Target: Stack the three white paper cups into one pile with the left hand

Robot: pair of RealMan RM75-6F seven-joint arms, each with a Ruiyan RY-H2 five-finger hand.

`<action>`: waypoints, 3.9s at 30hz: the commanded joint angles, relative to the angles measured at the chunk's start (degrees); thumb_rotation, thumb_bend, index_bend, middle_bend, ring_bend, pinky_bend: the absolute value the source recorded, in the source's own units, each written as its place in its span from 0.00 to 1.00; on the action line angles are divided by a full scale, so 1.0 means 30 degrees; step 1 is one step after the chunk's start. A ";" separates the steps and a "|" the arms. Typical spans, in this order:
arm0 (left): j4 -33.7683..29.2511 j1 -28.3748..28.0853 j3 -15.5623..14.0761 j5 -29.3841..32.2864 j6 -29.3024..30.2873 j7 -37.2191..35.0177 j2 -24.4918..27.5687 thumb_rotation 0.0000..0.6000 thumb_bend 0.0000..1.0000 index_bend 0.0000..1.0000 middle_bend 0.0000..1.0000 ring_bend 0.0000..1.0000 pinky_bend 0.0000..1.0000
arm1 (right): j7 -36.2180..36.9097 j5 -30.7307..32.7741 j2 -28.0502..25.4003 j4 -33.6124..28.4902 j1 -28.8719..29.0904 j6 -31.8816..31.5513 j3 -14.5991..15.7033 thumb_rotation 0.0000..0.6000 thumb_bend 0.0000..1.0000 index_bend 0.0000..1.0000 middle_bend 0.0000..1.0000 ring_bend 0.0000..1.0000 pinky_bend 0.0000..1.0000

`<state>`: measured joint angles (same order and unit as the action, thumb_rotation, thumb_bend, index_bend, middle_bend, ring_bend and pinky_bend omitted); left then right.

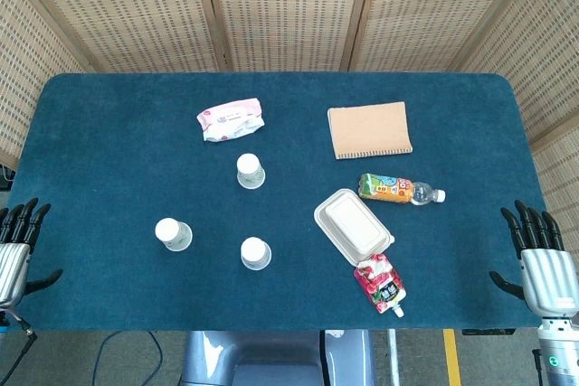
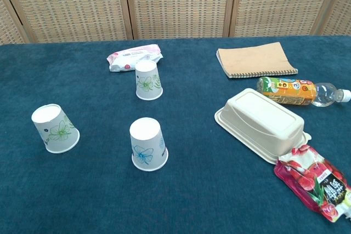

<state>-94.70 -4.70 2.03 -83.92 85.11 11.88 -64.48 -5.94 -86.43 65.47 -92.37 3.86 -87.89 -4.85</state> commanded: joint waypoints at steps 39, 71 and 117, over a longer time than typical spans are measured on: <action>-0.0264 -0.0208 0.0075 0.0110 -0.0334 -0.0066 0.0010 1.00 0.13 0.00 0.00 0.00 0.00 | 0.0402 0.0018 -0.0017 0.0151 -0.0231 -0.0219 -0.0020 1.00 0.06 0.00 0.00 0.00 0.00; -0.4186 -0.6848 0.1933 0.7382 -0.8852 0.7984 -0.1050 1.00 0.21 0.22 0.00 0.00 0.00 | 0.0501 0.0151 -0.0020 0.0229 -0.0202 -0.0069 -0.0070 1.00 0.06 0.00 0.00 0.00 0.00; -0.6433 -1.0243 0.1201 0.9511 -0.5935 1.0604 -0.3116 1.00 0.42 0.40 0.00 0.00 0.00 | 0.0501 0.0145 -0.0019 0.0229 -0.0209 -0.0062 -0.0080 1.00 0.06 0.00 0.00 0.00 0.00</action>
<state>-112.63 -35.56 5.39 -54.01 66.82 44.85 -74.57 -4.44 -85.99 65.41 -91.68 3.24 -88.08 -5.09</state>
